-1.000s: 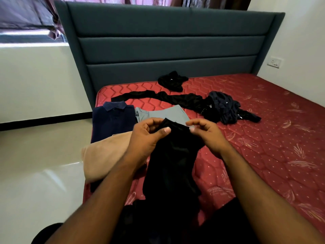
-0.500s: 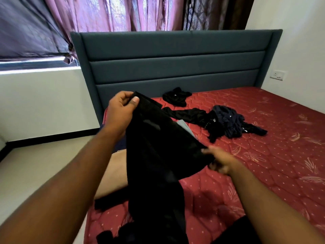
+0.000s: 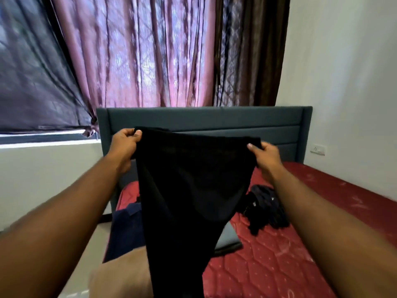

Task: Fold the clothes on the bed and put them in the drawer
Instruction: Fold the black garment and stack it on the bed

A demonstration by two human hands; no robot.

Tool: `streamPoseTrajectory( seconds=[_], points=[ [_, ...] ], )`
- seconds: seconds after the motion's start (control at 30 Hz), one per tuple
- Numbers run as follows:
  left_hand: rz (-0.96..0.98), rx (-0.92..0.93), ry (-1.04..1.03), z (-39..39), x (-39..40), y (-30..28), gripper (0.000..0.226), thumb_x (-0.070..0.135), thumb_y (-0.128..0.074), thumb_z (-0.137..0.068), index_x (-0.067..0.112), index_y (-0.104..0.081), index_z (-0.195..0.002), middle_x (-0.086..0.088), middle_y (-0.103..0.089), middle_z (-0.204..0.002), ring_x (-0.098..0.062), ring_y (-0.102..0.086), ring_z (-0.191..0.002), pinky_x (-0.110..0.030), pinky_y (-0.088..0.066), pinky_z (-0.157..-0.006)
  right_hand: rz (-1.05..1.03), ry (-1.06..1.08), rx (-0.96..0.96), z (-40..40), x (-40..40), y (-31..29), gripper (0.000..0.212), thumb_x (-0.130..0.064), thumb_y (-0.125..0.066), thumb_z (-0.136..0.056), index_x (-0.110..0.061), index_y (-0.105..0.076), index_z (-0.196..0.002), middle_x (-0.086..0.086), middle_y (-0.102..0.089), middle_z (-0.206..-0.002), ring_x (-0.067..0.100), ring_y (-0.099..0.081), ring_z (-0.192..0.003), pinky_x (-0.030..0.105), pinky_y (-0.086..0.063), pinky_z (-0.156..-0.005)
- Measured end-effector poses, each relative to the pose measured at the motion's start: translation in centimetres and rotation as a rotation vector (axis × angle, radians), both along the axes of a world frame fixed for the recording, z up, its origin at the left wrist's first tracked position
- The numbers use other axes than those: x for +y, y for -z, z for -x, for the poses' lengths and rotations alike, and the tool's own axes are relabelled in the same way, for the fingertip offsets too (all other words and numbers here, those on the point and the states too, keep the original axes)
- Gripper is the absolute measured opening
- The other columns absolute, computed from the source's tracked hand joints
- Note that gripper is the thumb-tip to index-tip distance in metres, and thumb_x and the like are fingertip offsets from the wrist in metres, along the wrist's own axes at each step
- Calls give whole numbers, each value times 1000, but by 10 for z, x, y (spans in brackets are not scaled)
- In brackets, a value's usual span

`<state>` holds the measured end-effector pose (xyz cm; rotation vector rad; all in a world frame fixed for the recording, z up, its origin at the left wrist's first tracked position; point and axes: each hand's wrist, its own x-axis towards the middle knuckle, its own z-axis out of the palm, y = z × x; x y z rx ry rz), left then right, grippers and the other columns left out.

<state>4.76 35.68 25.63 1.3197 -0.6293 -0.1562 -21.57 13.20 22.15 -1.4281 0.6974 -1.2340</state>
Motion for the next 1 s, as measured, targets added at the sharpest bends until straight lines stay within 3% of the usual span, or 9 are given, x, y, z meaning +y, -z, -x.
streamPoseTrajectory(
  seconds=[0.1, 0.27, 0.4, 0.53, 0.63, 0.7, 0.8, 0.87, 1.0],
  points=[
    [17, -47, -66, -12, 3, -49, 16, 18, -60, -97, 10, -63, -110, -1, -65, -90, -11, -60, -77, -21, -48, -64, 153, 5, 140, 9, 5, -92, 8, -14, -57, -96, -14, -64, -92, 0, -52, -65, 0, -41, -34, 13, -27, -33],
    [-101, 34, -17, -3, 9, -133, 23, 12, -49, -101, 16, -52, -78, -1, -48, -72, -12, -44, -48, -16, -31, -41, 196, -35, 261, 33, 22, -191, 18, -23, -48, -102, -19, -55, -86, 1, -52, -73, 11, -42, -49, 14, -34, -36],
    [289, 89, 311, 42, 34, -186, 19, 13, -39, -105, 12, -52, -92, -6, -64, -91, -22, -69, -75, -24, -55, -47, 217, -49, 64, 66, 51, -251, 10, -19, -46, -102, -20, -54, -96, 0, -54, -85, 6, -54, -44, 15, -39, -37],
    [575, -153, 518, 72, 62, -217, 16, 27, -54, -93, 12, -59, -98, -4, -75, -86, -26, -74, -80, -30, -59, -65, 155, -210, -146, 109, 67, -292, 16, -20, -46, -102, -19, -53, -117, 1, -59, -104, 16, -69, -60, 18, -50, -41],
    [363, -163, 481, 63, 40, -215, 27, 28, -61, -85, 7, -62, -102, -5, -76, -86, -23, -74, -74, -26, -59, -60, 11, -229, 52, 120, 45, -281, 10, -21, -52, -99, -15, -61, -99, -1, -58, -99, 9, -66, -63, 17, -51, -42],
    [-15, -60, 389, 44, 4, -190, 29, 20, -63, -90, -1, -58, -110, -15, -73, -95, -25, -72, -61, -28, -58, -51, -128, -252, 206, 110, 11, -250, 11, -14, -54, -97, -8, -62, -94, 6, -57, -107, 17, -67, -70, 22, -55, -44],
    [-422, 35, 237, 24, -59, -147, 42, 13, -65, -92, -11, -48, -121, -26, -61, -108, -33, -67, -56, -38, -58, -47, -191, -162, 443, 75, -38, -204, 24, -14, -55, -97, 4, -54, -115, 23, -57, -115, 34, -65, -78, 38, -58, -48],
    [-209, -7, 186, 23, -96, -149, 37, 12, -63, -94, -12, -51, -119, -22, -61, -101, -30, -64, -64, -35, -59, -49, 4, -66, 320, 54, -66, -207, 33, -13, -55, -98, 3, -49, -126, 26, -58, -120, 34, -66, -78, 40, -58, -50],
    [487, -83, 291, 33, -127, -234, 21, 13, -53, -99, 0, -55, -115, -16, -63, -112, -20, -65, -84, -23, -59, -60, 334, -35, -311, 52, -72, -284, 13, -6, -47, -100, -7, -57, -108, 14, -62, -104, 17, -64, -74, 23, -55, -57]
  ],
)
